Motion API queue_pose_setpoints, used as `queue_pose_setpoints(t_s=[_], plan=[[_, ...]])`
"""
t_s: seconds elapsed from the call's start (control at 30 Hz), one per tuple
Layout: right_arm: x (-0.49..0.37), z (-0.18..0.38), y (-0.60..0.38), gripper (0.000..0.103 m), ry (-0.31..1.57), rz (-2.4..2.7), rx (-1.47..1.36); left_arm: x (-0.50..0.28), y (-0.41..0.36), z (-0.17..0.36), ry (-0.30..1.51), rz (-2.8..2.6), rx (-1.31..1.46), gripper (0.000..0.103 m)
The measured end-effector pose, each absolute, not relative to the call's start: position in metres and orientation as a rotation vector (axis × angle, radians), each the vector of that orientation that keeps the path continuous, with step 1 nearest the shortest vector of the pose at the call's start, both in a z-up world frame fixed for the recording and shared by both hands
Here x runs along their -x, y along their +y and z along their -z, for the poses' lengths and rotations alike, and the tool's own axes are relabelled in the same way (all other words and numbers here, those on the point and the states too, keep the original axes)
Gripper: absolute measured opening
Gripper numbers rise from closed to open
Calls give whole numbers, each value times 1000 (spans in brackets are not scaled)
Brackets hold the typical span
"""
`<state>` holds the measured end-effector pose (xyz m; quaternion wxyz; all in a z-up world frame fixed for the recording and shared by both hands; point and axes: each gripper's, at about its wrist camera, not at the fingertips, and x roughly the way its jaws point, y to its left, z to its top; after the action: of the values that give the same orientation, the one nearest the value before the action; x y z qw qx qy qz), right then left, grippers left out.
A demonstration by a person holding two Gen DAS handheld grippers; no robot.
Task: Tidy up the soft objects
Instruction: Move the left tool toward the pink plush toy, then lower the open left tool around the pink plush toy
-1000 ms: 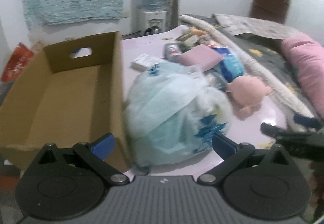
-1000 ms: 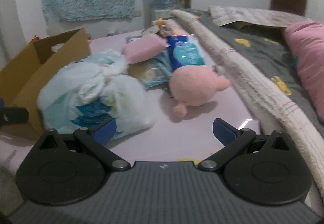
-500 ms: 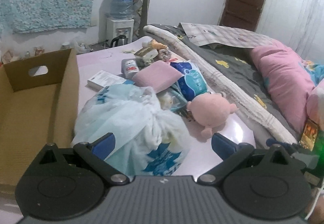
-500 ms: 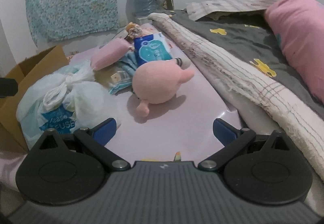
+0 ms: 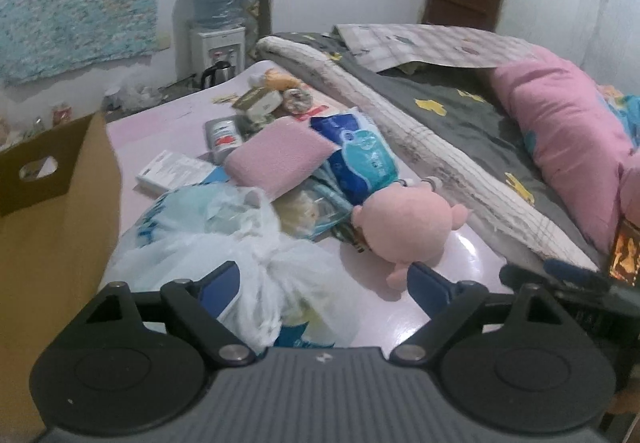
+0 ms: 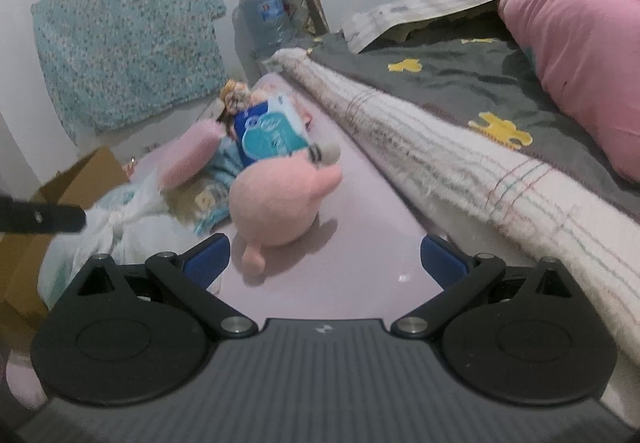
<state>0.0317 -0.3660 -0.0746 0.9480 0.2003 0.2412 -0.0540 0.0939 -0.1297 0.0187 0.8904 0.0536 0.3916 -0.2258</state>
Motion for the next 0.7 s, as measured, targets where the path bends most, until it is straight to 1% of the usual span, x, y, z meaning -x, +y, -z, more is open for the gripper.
queue_pose_setpoints(t_s=[0.03, 0.07, 0.13, 0.27, 0.3, 0.33, 0.4, 0.43, 0.5, 0.53, 0.57, 0.6, 0.67, 0.7], plan=[[-34, 73, -370, 102, 485, 108, -414, -96, -135, -18, 811, 474, -127, 86], [-36, 72, -373, 102, 479, 105, -419, -98, -140, -17, 808, 481, -145, 81], [-42, 69, -379, 102, 467, 94, -424, -101, -148, -16, 801, 486, -176, 75], [-61, 66, -391, 101, 454, 51, -454, -109, -163, -10, 793, 507, -215, 68], [-66, 65, -393, 101, 452, 39, -464, -113, -167, -8, 796, 512, -221, 64], [-72, 64, -395, 100, 448, 22, -471, -117, -171, -6, 801, 516, -226, 62], [-84, 63, -396, 95, 448, 3, -474, -125, -178, -3, 817, 531, -226, 55], [-91, 62, -397, 92, 450, -4, -475, -128, -181, -1, 825, 539, -220, 49], [-107, 64, -401, 84, 464, -24, -492, -139, -190, 3, 855, 570, -205, 45], [-115, 65, -404, 77, 475, -38, -507, -143, -194, 6, 869, 581, -202, 43], [-123, 66, -406, 73, 486, -56, -521, -148, -200, 9, 888, 590, -201, 42], [-132, 68, -409, 70, 496, -70, -537, -150, -204, 12, 898, 599, -204, 42], [-150, 72, -414, 59, 520, -84, -560, -158, -216, 21, 928, 610, -221, 42], [-156, 74, -415, 57, 528, -89, -569, -160, -220, 24, 940, 611, -224, 42]])
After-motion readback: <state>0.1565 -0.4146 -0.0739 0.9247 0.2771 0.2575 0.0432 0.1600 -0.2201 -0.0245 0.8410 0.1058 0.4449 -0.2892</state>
